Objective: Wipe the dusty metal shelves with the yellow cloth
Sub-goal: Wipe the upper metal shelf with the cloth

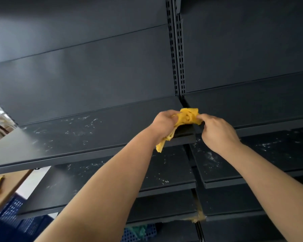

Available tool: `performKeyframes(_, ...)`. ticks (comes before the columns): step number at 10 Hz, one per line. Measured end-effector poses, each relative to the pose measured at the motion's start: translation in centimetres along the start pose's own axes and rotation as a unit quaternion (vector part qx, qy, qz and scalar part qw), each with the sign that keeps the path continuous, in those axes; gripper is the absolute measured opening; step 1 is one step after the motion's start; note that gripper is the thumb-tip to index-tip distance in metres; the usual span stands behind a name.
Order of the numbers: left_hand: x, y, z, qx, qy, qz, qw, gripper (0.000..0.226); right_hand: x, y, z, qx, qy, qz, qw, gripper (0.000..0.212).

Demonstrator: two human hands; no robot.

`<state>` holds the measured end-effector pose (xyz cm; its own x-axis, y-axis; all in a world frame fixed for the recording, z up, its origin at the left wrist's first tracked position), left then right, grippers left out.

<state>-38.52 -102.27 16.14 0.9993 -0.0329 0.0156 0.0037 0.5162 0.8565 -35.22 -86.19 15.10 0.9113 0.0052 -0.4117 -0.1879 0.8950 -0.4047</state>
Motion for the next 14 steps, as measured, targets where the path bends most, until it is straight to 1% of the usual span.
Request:
performKeyframes(1, -0.2, -1.1, 3.2, 0.269, 0.001, 0.09, 0.959, 0.028, -0.5, -1.8, -0.1, -0.012, 0.003, 0.011, 1.0, 0.053)
performKeyframes(2, -0.5, -3.9, 7.9, 0.144, 0.126, 0.123, 0.974, 0.033, -1.0, -4.1, -0.8, -0.018, -0.01, 0.023, 1.0, 0.051)
performKeyframes(3, 0.0, -6.7, 13.0, -0.026, 0.247, 0.11, 0.962, 0.042, -1.8, -7.1, -2.3, -0.027, -0.027, 0.042, 0.998, 0.044)
performKeyframes(4, 0.5, -7.6, 14.9, -0.148, 0.222, 0.082, 0.96, 0.041, -2.5, -11.3, -5.1, -0.044, -0.062, 0.071, 0.995, 0.032)
performKeyframes(5, 1.1, -9.1, 16.7, -0.215, 0.189, 0.092, 0.954, 0.05, -3.2, -14.9, -8.3, -0.026, -0.099, 0.082, 0.991, 0.046)
performKeyframes(6, 1.8, -10.2, 18.4, -0.224, 0.182, 0.085, 0.954, 0.052, -4.1, -16.1, -10.9, 0.077, -0.136, 0.027, 0.987, 0.076)
performKeyframes(7, 2.3, -11.9, 20.0, -0.249, 0.179, 0.067, 0.95, 0.054, -4.5, -15.8, -12.6, 0.118, -0.153, -0.036, 0.981, 0.076)
performKeyframes(8, 2.6, -13.1, 20.9, -0.27, 0.191, 0.038, 0.943, 0.059, -4.4, -16.1, -13.0, 0.128, -0.13, -0.005, 0.983, 0.059)
performKeyframes(9, 2.1, -13.4, 20.3, -0.29, 0.185, -0.008, 0.939, 0.057, -4.0, -15.7, -12.9, 0.121, -0.114, -0.004, 0.986, 0.053)
performKeyframes(11, 0.2, -11.0, 15.2, -0.297, 0.109, -0.071, 0.946, 0.053, -3.6, -13.6, -11.4, 0.142, -0.11, -0.058, 0.982, 0.05)
performKeyframes(12, -0.5, -9.5, 13.2, -0.283, 0.091, -0.072, 0.952, 0.055, -3.6, -11.5, -10.1, 0.155, -0.112, -0.085, 0.978, 0.048)
performKeyframes(13, -0.7, -9.0, 12.5, -0.281, 0.095, -0.043, 0.954, 0.05, -3.7, -9.1, -8.7, 0.167, -0.106, -0.112, 0.974, 0.048)
performKeyframes(14, -0.7, -9.1, 13.3, -0.29, 0.126, -0.026, 0.948, 0.048, -3.7, -7.6, -8.2, 0.174, -0.091, -0.139, 0.971, 0.047)
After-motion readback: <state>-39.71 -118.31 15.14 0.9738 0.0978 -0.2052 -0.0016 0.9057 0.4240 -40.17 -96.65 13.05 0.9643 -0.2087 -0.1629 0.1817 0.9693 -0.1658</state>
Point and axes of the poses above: each hand's wrist, its own x-axis away from the middle knuckle, its own z-axis out of the back of the hand, y = z × x, the point moved 5 cm from there along -x, towards the middle knuckle, and after that the axes turned 4 degrees about y, right-handed, at the moved point
